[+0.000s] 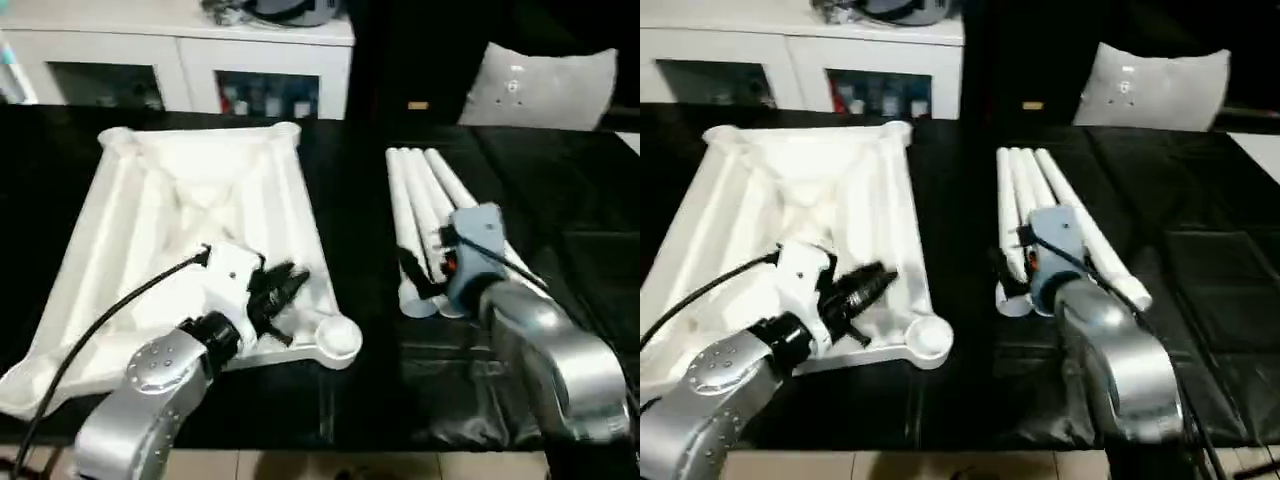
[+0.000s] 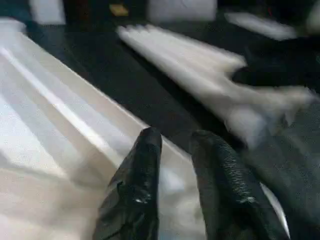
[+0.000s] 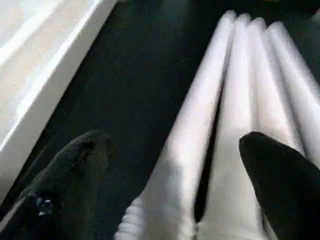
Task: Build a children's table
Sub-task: Pick table leg
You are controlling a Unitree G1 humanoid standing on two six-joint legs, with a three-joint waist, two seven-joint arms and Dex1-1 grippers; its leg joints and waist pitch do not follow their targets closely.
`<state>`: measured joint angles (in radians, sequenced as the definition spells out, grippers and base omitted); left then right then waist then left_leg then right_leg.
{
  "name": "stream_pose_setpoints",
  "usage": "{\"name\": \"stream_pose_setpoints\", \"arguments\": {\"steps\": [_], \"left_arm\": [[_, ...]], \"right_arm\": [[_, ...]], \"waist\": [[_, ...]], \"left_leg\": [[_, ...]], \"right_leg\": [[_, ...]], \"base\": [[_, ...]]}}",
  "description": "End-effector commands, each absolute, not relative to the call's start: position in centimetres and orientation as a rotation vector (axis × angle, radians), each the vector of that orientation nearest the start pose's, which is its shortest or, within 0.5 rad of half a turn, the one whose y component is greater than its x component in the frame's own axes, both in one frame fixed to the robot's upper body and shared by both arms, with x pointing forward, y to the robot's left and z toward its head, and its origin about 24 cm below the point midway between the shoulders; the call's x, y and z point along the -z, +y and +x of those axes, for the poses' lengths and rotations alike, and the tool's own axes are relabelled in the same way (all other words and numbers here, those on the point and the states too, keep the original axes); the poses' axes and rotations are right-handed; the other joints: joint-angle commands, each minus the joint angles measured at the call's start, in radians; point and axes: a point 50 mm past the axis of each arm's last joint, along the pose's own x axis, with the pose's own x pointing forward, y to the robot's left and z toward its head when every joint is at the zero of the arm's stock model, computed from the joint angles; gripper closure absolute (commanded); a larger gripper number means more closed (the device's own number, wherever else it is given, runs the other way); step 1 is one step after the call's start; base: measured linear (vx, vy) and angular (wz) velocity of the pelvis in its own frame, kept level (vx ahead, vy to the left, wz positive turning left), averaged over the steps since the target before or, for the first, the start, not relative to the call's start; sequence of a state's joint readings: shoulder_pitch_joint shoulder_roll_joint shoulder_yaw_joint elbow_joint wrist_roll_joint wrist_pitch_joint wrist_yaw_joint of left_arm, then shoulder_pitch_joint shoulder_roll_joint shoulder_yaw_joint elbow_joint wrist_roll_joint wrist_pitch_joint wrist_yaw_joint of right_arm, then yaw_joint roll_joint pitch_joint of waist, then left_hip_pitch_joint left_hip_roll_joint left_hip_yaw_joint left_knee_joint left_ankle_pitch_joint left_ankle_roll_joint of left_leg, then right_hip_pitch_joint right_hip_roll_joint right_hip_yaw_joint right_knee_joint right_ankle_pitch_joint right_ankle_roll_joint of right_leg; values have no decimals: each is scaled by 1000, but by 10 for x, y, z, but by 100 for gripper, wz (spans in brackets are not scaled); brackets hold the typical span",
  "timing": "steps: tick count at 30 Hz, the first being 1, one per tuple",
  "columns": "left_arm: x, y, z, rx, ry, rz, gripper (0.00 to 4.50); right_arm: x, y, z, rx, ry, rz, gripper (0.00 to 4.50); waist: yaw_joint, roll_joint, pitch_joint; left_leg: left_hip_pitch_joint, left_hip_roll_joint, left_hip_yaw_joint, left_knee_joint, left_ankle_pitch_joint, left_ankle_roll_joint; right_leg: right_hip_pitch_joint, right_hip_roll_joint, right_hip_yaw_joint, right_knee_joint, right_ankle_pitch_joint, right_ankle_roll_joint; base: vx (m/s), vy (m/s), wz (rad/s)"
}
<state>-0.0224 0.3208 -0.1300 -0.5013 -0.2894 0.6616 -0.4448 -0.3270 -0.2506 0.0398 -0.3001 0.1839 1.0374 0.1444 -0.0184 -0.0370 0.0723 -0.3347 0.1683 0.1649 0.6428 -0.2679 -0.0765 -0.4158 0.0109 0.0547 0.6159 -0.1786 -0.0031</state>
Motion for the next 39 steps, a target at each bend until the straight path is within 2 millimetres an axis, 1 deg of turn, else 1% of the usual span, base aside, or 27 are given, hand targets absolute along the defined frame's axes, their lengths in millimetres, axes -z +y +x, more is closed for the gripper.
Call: {"name": "stream_pose_setpoints", "arguments": {"steps": [1, 2, 3, 4, 5, 6, 7, 8, 10, 11, 12, 13, 14, 15, 17, 18, 20, 21, 22, 23, 24, 27, 29, 30, 32, 37, 39], "left_arm": [[-101, 118, 222, 801, 214, 56, 299], [-102, 118, 221, 810, 216, 58, 289], [-103, 117, 220, 832, 222, 62, 280], [-103, 117, 219, 845, 227, 64, 274], [-104, 116, 217, 867, 237, 68, 266], [-104, 116, 216, 881, 243, 72, 256], [-105, 116, 215, 894, 253, 72, 245], [-104, 116, 214, 910, 264, 75, 236], [-104, 115, 213, 922, 273, 77, 236], [-104, 116, 213, 925, 276, 78, 218], [-104, 116, 213, 923, 278, 85, 208], [-104, 116, 213, 925, 282, 89, 208], [-104, 116, 212, 927, 285, 92, 189], [-104, 116, 212, 926, 285, 94, 184], [-103, 117, 212, 921, 291, 109, 173], [-103, 118, 212, 918, 294, 118, 173], [-102, 118, 212, 917, 301, 124, 147], [-102, 119, 212, 918, 303, 124, 137], [-102, 119, 212, 920, 306, 124, 137], [-101, 119, 212, 921, 308, 125, 127], [-101, 120, 212, 922, 310, 126, 127], [-101, 120, 212, 923, 312, 129, 127], [-101, 120, 211, 923, 314, 132, 127], [-101, 120, 211, 925, 316, 135, 127], [-102, 120, 211, 927, 319, 141, 127], [-102, 121, 211, 926, 319, 143, 127], [-102, 122, 212, 930, 325, 148, 127]], "right_arm": [[-100, -155, 295, -236, 523, -79, 0], [-100, -156, 299, -220, 533, -81, 0], [-102, -156, 304, -203, 539, -80, 0], [-103, -156, 306, -198, 543, -74, 0], [-104, -156, 309, -197, 551, -71, 0], [-105, -156, 311, -196, 554, -70, 0], [-106, -155, 314, -197, 563, -65, 0], [-106, -154, 318, -195, 575, -70, 0], [-105, -153, 323, -189, 587, -73, 0], [-105, -152, 325, -189, 596, -68, 0], [-103, -152, 328, -181, 607, -69, 0], [-102, -153, 330, -168, 619, -64, 0], [-101, -153, 332, -158, 627, -62, 0], [-101, -153, 332, -156, 629, -61, 0], [-98, -152, 335, -152, 645, -36, 0], [-97, -151, 336, -155, 651, -30, 0], [-94, -150, 338, -163, 665, -8, 0], [-93, -149, 339, -163, 668, -5, 0], [-91, -150, 339, -161, 674, 7, 0], [-89, -150, 340, -159, 684, 17, 0], [-87, -150, 341, -155, 695, 29, 0], [-84, -149, 343, -156, 710, 55, 0], [-81, -148, 344, -158, 719, 61, 0], [-79, -147, 345, -159, 724, 59, 0], [-75, -145, 346, -171, 735, 73, 0], [-72, -142, 347, -200, 752, 103, 0], [-70, -140, 348, -221, 754, 141, 0]], "waist": [[-2, 1, -54], [-3, 2, -55], [-1, 1, -59], [2, 2, -58], [4, 3, -59], [3, 4, -60], [4, 4, -61], [6, 4, -64], [7, 5, -67], [6, 4, -66], [7, 4, -65], [6, 5, -64], [5, 4, -64], [5, 4, -63], [7, 2, -67], [6, 2, -67], [7, 2, -67], [7, 2, -67], [8, 3, -67], [8, 3, -66], [9, 2, -66], [10, 2, -67], [10, 1, -66], [10, 1, -66], [11, 1, -67], [11, 2, -68], [12, 2, -68]], "left_leg": [[-3, 26, -16, -78, -57, -16], [-8, 26, -17, -80, -45, -19], [-7, 27, -14, -77, -29, -25], [-7, 25, -11, -76, -21, -24], [-9, 26, -11, -76, -12, -25], [-12, 26, -12, -77, 4, -26], [-13, 25, -12, -75, 8, -25], [-15, 26, -13, -74, 18, -26], [-18, 26, -14, -74, 40, -28], [-18, 26, -14, -74, 39, -30], [-20, 27, -14, -74, 36, -33], [-20, 26, -14, -75, 21, -37], [-21, 26, -15, -75, 9, -42], [-22, 26, -15, -76, 4, -45], [-21, 26, -15, -75, -3, -51], [-21, 26, -15, -74, -6, -52], [-22, 26, -16, -75, -8, -52], [-21, 25, -15, -74, -15, -54], [-22, 26, -15, -74, -20, -55], [-21, 25, -15, -74, -28, -54], [-22, 23, -14, -74, -38, -55], [-23, 23, -15, -74, -42, -53], [-23, 22, -15, -73, -50, -54], [-25, 23, -16, -74, -51, -55], [-24, 23, -15, -72, -55, -57], [-24, 24, -15, -73, -60, -56], [-26, 24, -16, -73, -58, -54]], "right_leg": [[42, -76, 26, -68, -242, -127], [46, -78, 24, -66, -225, -136], [47, -80, 23, -62, -191, -150], [48, -80, 23, -63, -172, -156], [51, -82, 23, -61, -157, -158], [53, -83, 20, -56, -132, -165], [53, -83, 20, -56, -119, -166], [57, -85, 19, -55, -112, -169], [60, -86, 17, -51, -82, -179], [60, -86, 16, -50, -82, -182], [62, -86, 15, -50, -82, -181], [61, -87, 15, -53, -103, -182], [62, -87, 15, -54, -126, -180], [62, -87, 15, -55, -138, -176], [62, -88, 14, -56, -162, -165], [61, -88, 15, -56, -167, -164], [61, -88, 14, -56, -179, -158], [58, -88, 14, -58, -192, -156], [58, -88, 14, -59, -203, -153], [56, -88, 13, -60, -211, -152], [56, -86, 14, -62, -231, -148], [55, -85, 13, -62, -240, -144], [52, -85, 12, -62, -257, -143], [53, -85, 12, -63, -267, -141], [51, -85, 11, -63, -274, -140], [51, -85, 9, -62, -271, -144], [52, -86, 9, -61, -268, -145]], "base": [[0, 0, 0], [0, 0, 0], [0, 0, 0], [0, 0, 0], [0, 0, 0], [0, 0, 0], [0, 0, 0], [0, 0, 0], [0, 0, 0], [0, 0, 0], [0, 0, 0], [0, 0, 0], [0, 0, 0], [0, 0, 0], [0, 0, 0], [0, 0, 0], [0, 0, 0], [0, 0, 0], [0, 0, 0], [0, 0, 0], [0, 0, 0], [0, 0, 0], [0, 0, 0], [0, 0, 0], [0, 0, 0], [0, 0, 0], [0, 0, 0]]}}
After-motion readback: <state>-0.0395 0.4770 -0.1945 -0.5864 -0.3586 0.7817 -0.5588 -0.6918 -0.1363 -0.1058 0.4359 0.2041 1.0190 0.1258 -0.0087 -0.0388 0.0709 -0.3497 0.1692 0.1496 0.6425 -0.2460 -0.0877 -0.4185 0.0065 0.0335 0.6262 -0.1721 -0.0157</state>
